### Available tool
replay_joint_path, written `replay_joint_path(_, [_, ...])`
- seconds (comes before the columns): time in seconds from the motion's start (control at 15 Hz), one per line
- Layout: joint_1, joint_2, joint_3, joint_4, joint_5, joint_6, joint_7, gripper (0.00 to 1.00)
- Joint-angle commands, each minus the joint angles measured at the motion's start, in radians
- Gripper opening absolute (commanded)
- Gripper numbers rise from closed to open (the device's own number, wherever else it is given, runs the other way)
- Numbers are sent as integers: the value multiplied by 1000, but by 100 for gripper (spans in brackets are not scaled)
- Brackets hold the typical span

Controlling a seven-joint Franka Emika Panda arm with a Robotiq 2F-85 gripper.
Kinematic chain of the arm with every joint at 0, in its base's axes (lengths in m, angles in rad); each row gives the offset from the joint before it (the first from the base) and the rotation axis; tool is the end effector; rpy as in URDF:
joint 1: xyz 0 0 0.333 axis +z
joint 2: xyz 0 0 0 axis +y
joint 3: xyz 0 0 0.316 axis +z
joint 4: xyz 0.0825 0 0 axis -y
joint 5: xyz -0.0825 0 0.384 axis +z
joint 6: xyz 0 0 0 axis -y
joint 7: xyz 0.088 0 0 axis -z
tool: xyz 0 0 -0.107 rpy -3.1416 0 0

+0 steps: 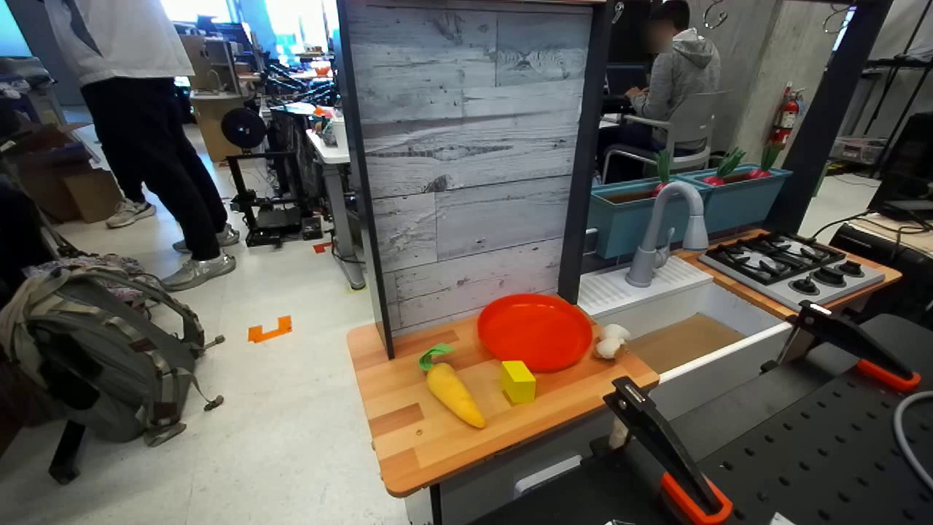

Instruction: Move the carrot plush toy

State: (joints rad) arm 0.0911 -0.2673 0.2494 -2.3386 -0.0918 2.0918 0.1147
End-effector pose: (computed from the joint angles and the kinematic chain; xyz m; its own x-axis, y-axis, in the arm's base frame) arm 0.4376 0.1534 0.4391 0.9649 0.2616 0.0243 0.2556 -0.9562 0.1430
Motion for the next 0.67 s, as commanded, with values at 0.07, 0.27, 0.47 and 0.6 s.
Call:
replay_joint_path(0.07, [22, 106, -8, 21, -29, 83, 20, 100])
replay_joint_path(0.27, [30, 211, -13, 34, -24, 181, 4, 100])
replay_joint_path(0.47, [46, 330, -20, 47, -7, 270, -24, 100])
replay_joint_path(0.6, [56, 414, -24, 63, -15, 312, -22, 100])
